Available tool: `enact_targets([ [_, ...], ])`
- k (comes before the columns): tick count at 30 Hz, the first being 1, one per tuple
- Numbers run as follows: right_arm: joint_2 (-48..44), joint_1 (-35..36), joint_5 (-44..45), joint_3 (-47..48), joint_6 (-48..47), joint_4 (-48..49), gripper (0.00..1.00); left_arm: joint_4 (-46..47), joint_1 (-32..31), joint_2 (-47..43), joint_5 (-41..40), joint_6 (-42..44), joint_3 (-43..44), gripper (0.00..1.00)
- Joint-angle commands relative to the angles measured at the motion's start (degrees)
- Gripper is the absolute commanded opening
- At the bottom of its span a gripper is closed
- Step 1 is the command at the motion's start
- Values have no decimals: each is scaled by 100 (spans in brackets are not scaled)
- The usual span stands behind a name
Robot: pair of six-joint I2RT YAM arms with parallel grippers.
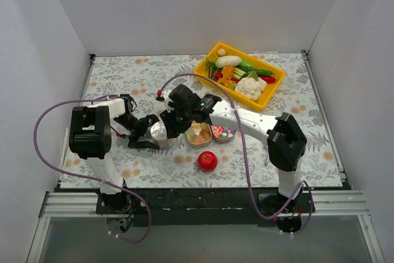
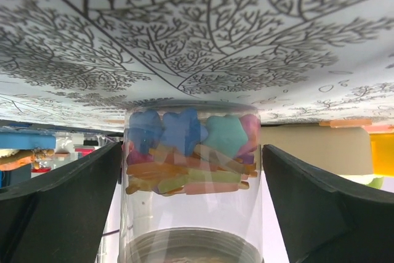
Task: Pack the candies
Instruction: Screw the bottle lid onto the packing bottle, then reset both arms
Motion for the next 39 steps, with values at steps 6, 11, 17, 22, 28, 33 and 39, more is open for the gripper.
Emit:
enact_targets([
  [6,-1249,-179,988,-141,-20,-153,98,-103,-210,686,-244,418,235,98],
  [11,-1470,-328,944,-369,23,-135,98,-323,-193,642,-561,576,745,98],
  [17,-1698,-434,1023,-642,111,-91,98,-490,387,773,-683,796,1176,98],
  [22,-1918,-452,1164,-870,208,-82,99,-736,686,432,-991,1007,1264,98],
  [28,-2287,-539,2173,-1160,690,-12,99,-692,835,-157,-1720,1551,1369,98],
  [33,-2446,-829,3044,-1275,1095,-432,99,-754,897,-1290,-3274,2228,2273,98],
  [39,-2559,-917,3659,-1520,1262,-786,98,772,897,-3405,-3032,3537,2162,98],
])
